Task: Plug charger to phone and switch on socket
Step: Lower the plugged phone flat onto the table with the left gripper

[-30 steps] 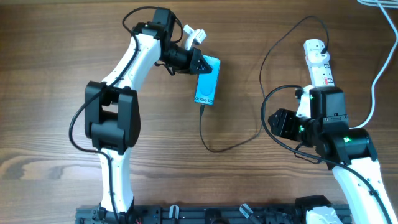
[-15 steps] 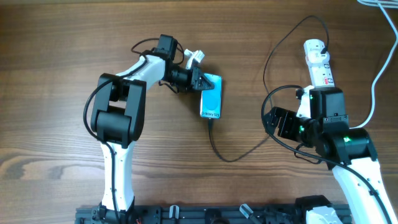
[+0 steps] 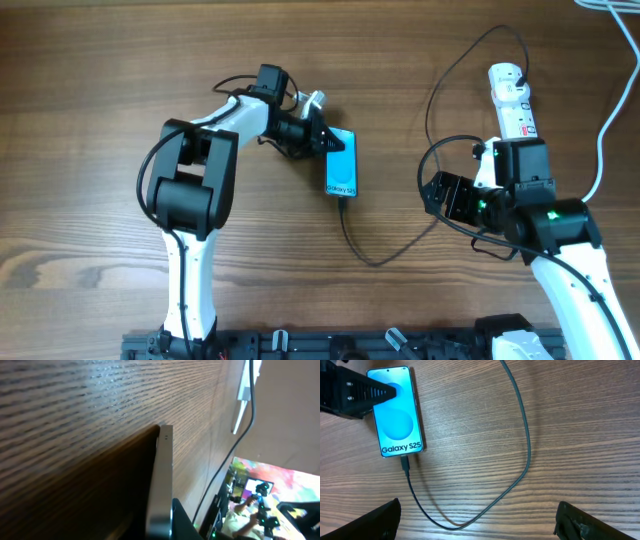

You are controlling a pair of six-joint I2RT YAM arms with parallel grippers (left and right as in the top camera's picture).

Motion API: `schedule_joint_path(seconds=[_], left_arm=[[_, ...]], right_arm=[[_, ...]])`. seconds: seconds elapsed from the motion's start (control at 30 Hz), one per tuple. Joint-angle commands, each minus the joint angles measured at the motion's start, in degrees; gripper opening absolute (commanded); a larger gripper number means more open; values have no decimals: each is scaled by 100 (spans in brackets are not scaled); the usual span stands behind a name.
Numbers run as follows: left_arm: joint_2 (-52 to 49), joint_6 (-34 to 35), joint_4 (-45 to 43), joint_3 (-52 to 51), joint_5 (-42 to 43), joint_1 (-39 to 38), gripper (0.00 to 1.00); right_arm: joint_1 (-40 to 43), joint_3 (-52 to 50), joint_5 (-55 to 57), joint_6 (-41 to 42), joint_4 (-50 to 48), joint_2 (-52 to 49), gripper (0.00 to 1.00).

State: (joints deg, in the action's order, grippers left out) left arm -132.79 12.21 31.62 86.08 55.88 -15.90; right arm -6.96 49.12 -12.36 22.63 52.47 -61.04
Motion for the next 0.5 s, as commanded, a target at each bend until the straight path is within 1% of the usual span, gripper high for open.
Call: schedule_joint_path(seconds=[0.0,0.1,0.3,0.47], left_arm=[[-138,201,-46,-114,-1725,-210,5],[-138,201,-35,-114,-2096,-350,10],[-138,201,-17,-114,-2238,-450,13],[-138,205,33,-114,-2282,-446,13]], right_arm=[[13,68,79,4,-15,-48,99],[13,68,79,2,-15,-48,99],[13,68,79,2,-17,-48,100],[13,68,79,4,-17,-48,100]])
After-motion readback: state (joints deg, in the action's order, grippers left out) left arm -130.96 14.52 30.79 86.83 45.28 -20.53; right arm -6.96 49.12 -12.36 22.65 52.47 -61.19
